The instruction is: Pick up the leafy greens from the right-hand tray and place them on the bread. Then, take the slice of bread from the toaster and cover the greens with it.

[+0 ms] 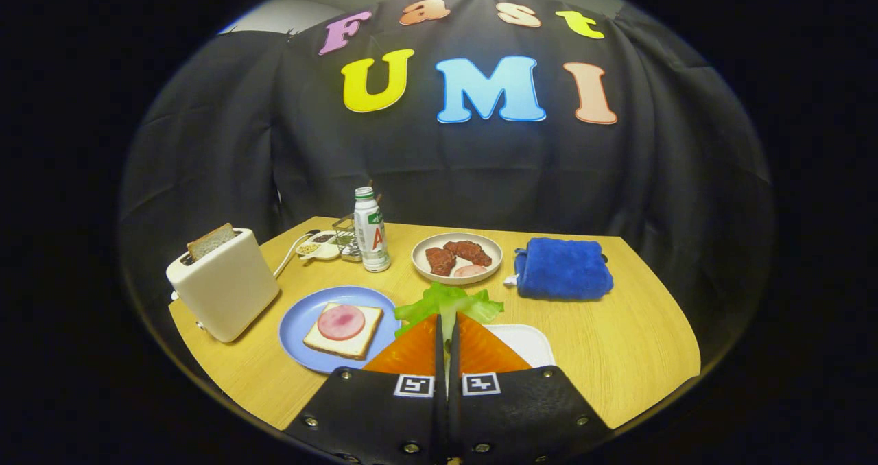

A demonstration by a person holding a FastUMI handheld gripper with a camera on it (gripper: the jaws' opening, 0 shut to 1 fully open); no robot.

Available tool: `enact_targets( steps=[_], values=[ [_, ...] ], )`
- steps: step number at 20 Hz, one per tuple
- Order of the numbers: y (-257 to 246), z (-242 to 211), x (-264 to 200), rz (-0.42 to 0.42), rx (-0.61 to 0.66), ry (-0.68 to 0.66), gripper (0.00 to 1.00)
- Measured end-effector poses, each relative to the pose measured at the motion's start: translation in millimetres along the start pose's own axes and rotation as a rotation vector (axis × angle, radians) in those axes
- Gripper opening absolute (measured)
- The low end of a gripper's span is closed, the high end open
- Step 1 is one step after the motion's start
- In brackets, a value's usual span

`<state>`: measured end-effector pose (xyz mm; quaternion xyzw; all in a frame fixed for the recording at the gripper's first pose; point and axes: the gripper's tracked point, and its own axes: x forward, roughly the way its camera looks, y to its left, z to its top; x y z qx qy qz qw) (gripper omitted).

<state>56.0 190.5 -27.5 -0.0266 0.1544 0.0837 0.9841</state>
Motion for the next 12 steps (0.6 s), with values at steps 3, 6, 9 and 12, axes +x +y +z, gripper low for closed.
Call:
enact_targets(
  steps=[3,6,9,12],
  values=[
    [21.8,-1.6,5.4,0.039,-0.001,-0.002,0.01],
    [42.7,-3.2,13.1,0.075,-0.003,0.000,0.01],
    [58.7,-6.8,22.7,0.102,-0.016,0.009,0.01],
    [71.2,-11.6,32.0,0.123,-0.013,0.025,0.01]
  ],
)
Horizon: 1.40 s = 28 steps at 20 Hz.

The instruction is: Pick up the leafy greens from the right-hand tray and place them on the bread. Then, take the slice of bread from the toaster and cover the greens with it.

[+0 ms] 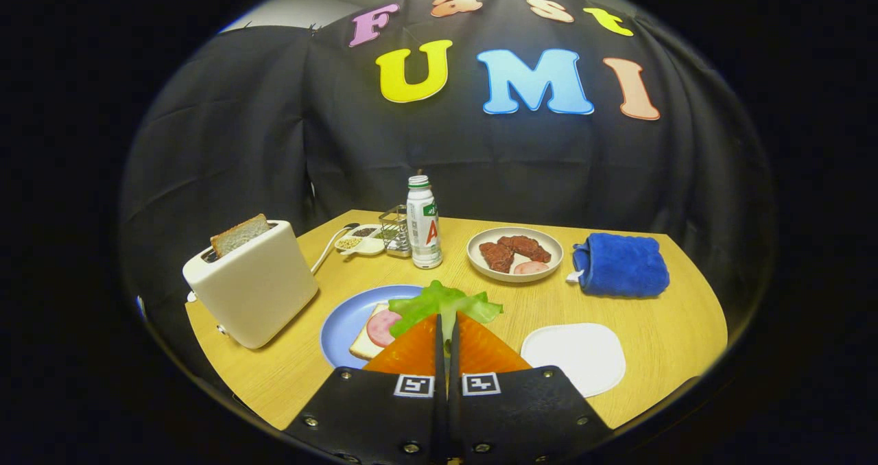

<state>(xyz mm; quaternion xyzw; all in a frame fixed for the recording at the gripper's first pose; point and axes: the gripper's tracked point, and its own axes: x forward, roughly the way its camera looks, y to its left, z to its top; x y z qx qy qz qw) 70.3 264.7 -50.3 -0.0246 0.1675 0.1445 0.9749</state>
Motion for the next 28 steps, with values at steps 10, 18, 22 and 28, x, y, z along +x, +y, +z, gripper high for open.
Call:
enact_targets(
  steps=[10,18,22,28],
  values=[
    [41.5,-10.8,42.1,0.053,-0.001,0.017,0.01],
    [49.0,-34.9,59.9,0.059,0.000,0.064,0.02],
    [53.4,-30.5,53.1,0.074,0.024,0.050,0.02],
    [49.8,-44.1,53.4,0.064,-0.002,0.074,0.13]
  ],
)
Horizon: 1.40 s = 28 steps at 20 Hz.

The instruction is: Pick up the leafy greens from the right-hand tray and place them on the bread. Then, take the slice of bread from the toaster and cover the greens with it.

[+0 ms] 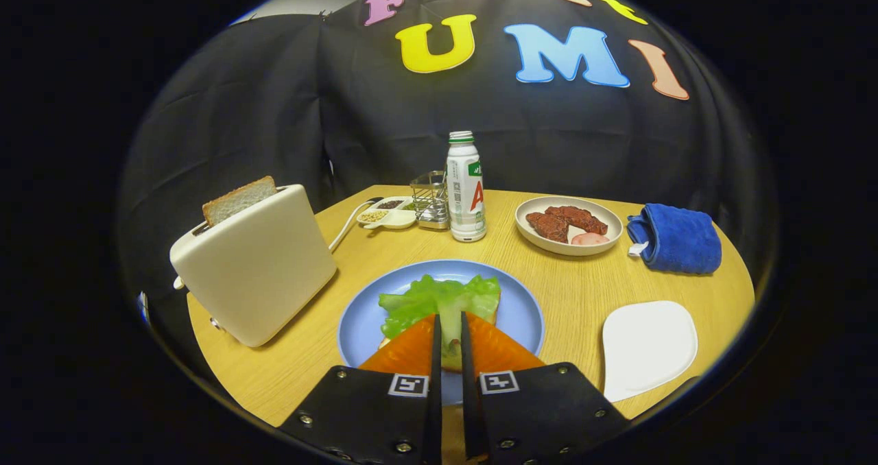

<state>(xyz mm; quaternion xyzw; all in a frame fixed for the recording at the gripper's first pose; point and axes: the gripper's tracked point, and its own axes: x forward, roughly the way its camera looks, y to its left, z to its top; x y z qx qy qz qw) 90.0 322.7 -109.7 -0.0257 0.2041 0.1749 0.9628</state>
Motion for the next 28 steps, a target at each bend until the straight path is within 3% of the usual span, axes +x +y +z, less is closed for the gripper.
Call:
enact_targets(
  steps=[1,2,5,10,15,18,28],
  values=[
    [0.9,-0.8,-0.5,0.003,0.001,-0.003,0.13],
    [0.5,-1.6,-1.7,0.007,-0.002,-0.001,0.22],
    [1.0,-2.6,-5.6,0.018,-0.001,-0.006,0.22],
    [-9.4,7.7,-21.1,-0.026,-0.013,-0.063,0.39],
    [-17.6,25.0,-32.0,-0.106,-0.048,-0.147,0.39],
    [-6.3,25.8,-31.3,-0.082,-0.021,-0.145,0.41],
    [59.9,63.5,-49.5,-0.098,0.008,-0.333,0.41]
  ],
)
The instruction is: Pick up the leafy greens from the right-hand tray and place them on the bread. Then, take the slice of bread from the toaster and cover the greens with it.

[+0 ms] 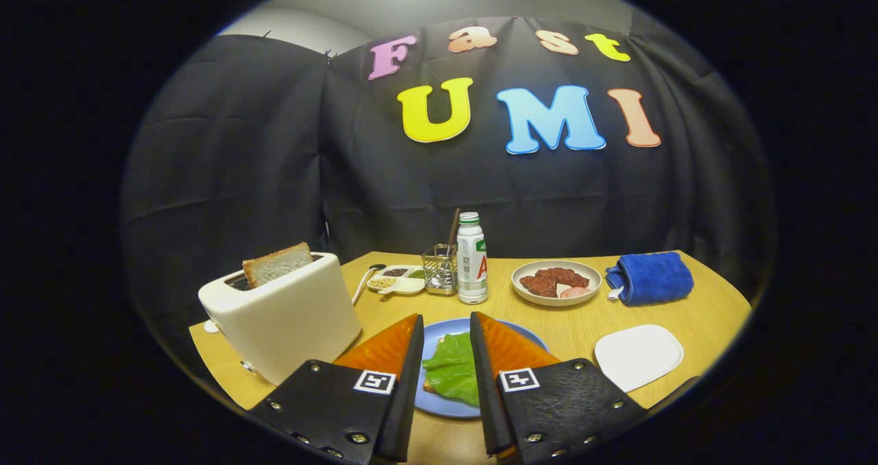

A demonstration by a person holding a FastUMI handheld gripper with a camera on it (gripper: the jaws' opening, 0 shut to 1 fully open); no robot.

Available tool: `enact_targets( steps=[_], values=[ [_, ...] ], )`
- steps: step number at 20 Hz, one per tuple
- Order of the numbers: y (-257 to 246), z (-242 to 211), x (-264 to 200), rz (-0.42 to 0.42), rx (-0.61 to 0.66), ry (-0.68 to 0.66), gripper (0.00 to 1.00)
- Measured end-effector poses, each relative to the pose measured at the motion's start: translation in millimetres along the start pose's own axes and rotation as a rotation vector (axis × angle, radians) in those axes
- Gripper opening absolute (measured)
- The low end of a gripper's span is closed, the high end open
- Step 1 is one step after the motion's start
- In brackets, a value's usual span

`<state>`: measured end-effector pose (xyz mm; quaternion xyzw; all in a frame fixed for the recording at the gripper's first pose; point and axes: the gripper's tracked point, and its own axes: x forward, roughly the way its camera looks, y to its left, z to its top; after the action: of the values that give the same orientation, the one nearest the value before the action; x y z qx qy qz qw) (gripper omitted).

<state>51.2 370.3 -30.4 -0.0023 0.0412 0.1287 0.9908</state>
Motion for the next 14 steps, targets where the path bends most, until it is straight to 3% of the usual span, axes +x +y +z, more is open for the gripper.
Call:
enact_targets(
  steps=[7,14],
  values=[
    [91.3,23.1,-5.2,0.091,0.022,-0.045,0.41],
    [165.7,27.1,-4.4,0.151,-0.052,-0.056,0.41]
  ],
)
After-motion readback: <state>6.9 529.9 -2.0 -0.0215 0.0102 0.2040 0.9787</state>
